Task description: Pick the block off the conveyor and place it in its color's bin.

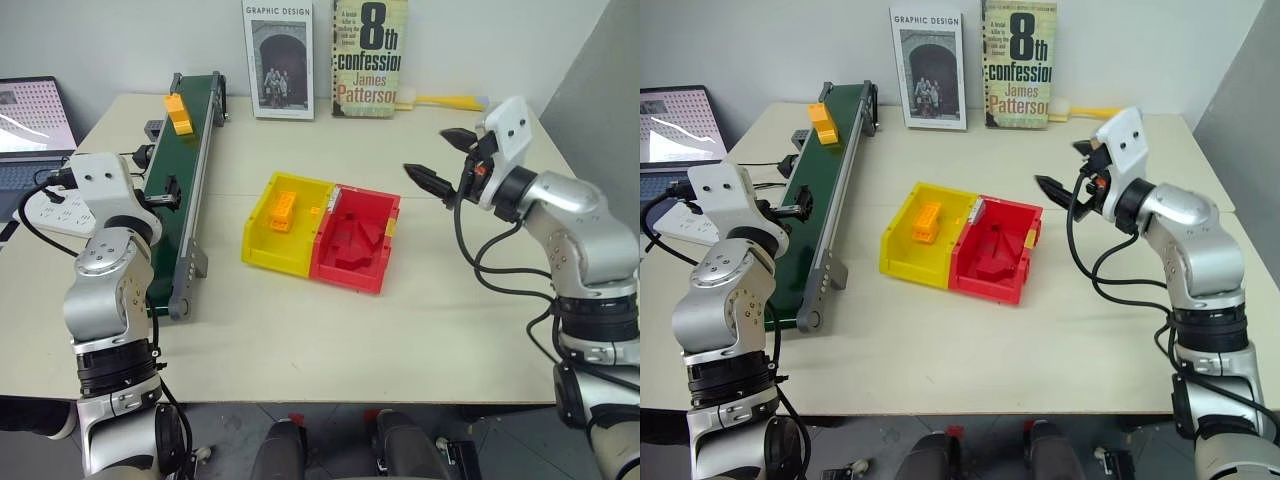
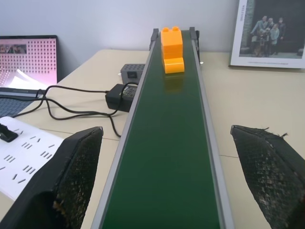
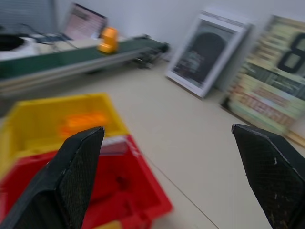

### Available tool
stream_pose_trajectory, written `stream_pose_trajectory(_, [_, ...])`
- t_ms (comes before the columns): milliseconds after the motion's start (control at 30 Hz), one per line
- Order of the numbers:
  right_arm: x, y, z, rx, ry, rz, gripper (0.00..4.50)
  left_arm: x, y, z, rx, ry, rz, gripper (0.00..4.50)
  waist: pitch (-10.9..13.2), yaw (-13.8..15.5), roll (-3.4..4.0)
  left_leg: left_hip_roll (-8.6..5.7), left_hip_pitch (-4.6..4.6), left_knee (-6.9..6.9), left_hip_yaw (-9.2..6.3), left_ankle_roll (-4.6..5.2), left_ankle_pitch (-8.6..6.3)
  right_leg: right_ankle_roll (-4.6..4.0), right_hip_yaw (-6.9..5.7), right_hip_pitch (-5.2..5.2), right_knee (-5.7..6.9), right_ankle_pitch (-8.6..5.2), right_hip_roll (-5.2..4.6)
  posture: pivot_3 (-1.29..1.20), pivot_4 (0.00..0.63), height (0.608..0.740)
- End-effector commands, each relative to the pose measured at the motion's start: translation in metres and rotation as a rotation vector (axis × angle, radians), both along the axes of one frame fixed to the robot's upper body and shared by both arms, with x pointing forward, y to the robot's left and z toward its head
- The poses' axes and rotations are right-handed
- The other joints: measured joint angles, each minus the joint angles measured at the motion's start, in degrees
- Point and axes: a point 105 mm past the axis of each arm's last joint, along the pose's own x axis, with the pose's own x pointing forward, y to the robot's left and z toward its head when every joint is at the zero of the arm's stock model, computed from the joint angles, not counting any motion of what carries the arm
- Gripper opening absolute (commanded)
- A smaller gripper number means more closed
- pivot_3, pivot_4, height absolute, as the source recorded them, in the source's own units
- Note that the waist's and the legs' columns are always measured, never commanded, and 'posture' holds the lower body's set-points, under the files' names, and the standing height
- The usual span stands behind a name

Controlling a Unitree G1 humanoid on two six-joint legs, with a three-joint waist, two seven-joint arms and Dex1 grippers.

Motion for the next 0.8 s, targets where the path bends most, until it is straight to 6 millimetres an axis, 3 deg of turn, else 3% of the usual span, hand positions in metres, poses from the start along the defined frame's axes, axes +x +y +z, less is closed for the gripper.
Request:
stream_pose_trajectory(33, [-0.030, 0.021, 0.015, -0.027, -0.008, 0.205, 4.50, -0.002, 0.005, 0.016, 0.011, -0.058, 0.029, 4.49, 0.0, 0.0, 0.00, 0.00, -0.01, 0.00, -0.03, 0.00, 0.00, 0.00, -0.02, 0.01, -0.01, 0.00, -0.01, 0.00, 0.150, 0.740])
stream_pose_trajectory(233, [-0.036, 0.029, 0.016, -0.041, 0.001, 0.244, 4.50, 0.001, 0.005, 0.011, 0.007, -0.040, 0.031, 4.49, 0.0, 0.1, -0.03, -0.02, -0.02, 0.05, -0.15, 0.00, 0.00, 0.00, -0.11, 0.04, 0.01, 0.00, -0.07, 0.00, 0.150, 0.740])
stream_pose_trajectory(800, [-0.041, 0.022, 0.017, -0.048, -0.004, 0.196, 4.50, 0.019, 0.002, 0.004, -0.004, -0.005, 0.014, 4.49, 0.0, 0.1, -0.03, -0.04, -0.06, 0.05, -0.41, 0.00, 0.00, 0.00, -0.19, 0.03, -0.01, 0.00, -0.09, 0.00, 0.150, 0.740])
